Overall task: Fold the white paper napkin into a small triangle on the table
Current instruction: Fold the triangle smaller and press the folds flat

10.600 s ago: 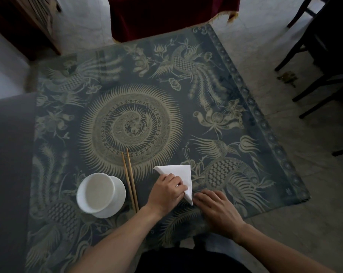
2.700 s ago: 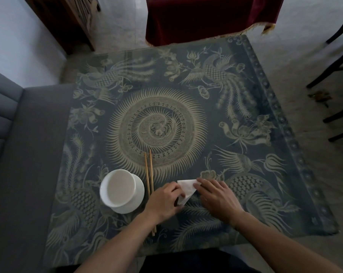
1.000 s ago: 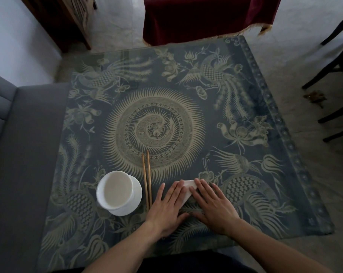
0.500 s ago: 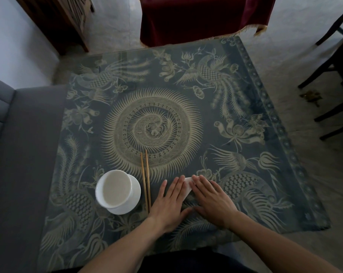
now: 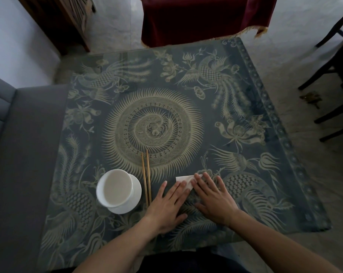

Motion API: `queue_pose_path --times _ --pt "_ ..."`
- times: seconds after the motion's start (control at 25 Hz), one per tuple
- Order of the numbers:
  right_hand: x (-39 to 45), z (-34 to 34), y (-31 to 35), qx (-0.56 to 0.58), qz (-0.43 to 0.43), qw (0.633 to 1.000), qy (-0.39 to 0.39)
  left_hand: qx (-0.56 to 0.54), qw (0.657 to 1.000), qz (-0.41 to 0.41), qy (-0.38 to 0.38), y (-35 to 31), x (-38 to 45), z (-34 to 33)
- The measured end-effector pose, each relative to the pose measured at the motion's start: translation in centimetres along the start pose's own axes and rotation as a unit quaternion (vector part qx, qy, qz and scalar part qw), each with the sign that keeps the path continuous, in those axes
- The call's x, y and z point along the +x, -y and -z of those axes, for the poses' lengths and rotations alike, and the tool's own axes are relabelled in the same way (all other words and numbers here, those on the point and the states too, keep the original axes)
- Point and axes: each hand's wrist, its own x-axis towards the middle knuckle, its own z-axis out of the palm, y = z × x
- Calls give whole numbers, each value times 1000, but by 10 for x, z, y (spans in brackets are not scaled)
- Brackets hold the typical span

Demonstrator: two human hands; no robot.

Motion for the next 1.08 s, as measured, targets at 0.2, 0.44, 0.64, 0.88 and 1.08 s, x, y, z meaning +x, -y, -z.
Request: queue_pose_path --times 0.2,0.44,0.64,0.88,1.08 --pt "0 1 -1 2 0 1000 -2 3 1000 1 6 4 -18 -3" --pt "2 -1 -6 2 10 1000 3 -13 1000 8 -9 -2 -4 6" --pt "2 0 -9 18 7 1000 2 -7 1000 -5 -6 -8 12 7" --pt "2 -4 -11 23 4 1000 5 -2 1000 -15 10 0 -21 -8" --pt "2 -2 -10 24 3 1000 7 12 1000 -5 9 -5 -40 -8"
